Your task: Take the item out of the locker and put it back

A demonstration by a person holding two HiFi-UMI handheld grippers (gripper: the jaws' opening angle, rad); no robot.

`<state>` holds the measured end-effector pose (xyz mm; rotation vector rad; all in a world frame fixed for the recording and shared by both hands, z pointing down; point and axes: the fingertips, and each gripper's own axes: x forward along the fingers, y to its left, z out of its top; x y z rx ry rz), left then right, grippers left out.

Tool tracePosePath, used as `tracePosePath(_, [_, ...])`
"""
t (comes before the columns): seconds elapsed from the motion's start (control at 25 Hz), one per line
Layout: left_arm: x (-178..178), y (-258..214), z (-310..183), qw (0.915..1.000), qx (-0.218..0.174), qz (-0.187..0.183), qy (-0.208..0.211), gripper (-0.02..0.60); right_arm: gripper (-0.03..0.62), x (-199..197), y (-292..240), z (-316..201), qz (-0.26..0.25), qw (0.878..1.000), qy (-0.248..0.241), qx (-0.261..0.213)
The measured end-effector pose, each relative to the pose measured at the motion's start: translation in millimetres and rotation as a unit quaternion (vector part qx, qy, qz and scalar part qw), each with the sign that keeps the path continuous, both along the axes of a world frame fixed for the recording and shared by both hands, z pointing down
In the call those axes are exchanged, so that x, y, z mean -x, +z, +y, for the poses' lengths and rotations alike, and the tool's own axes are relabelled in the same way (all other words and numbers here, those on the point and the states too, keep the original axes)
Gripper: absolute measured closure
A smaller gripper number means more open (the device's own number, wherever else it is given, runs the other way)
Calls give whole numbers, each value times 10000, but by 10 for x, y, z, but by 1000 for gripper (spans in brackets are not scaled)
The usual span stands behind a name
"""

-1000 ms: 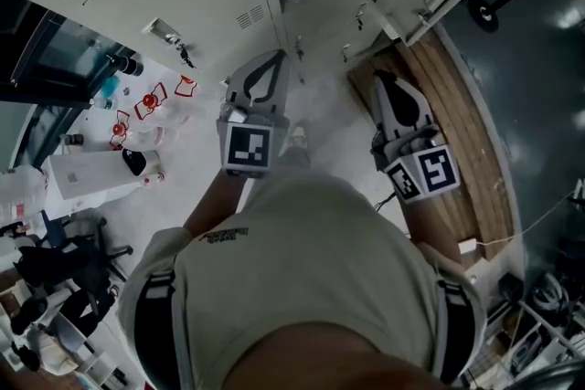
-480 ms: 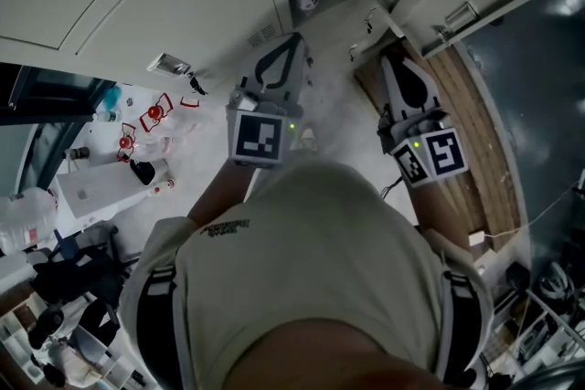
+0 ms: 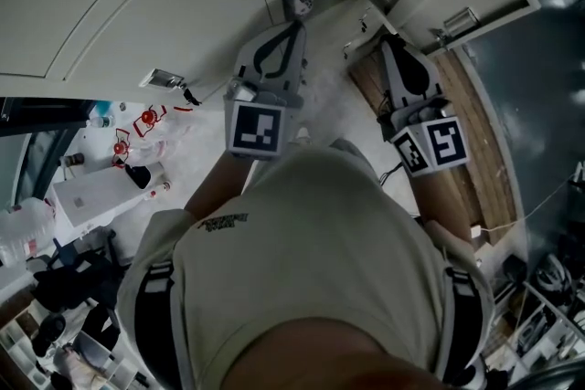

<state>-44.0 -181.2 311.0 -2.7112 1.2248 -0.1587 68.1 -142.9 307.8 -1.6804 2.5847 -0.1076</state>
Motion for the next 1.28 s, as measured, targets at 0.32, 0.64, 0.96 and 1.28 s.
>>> tracePosePath(0.32, [-224, -8, -22, 9998, 113, 25, -171, 568, 591, -186, -56, -81, -66, 9996, -263, -24])
tracePosePath(0.64, [-291, 42, -39, 9990, 187, 7, -416, 568, 591, -258, 33, -149, -48, 9989, -457, 76])
tracePosePath(0.96, [-331, 210, -222, 9975, 426, 103, -547, 568, 543, -278, 143, -461, -261, 9981, -472, 284])
tracePosePath(1.28, [-416, 198, -497, 9969, 219, 233, -713, 568, 350, -241, 288, -1066, 45, 9988, -394, 299])
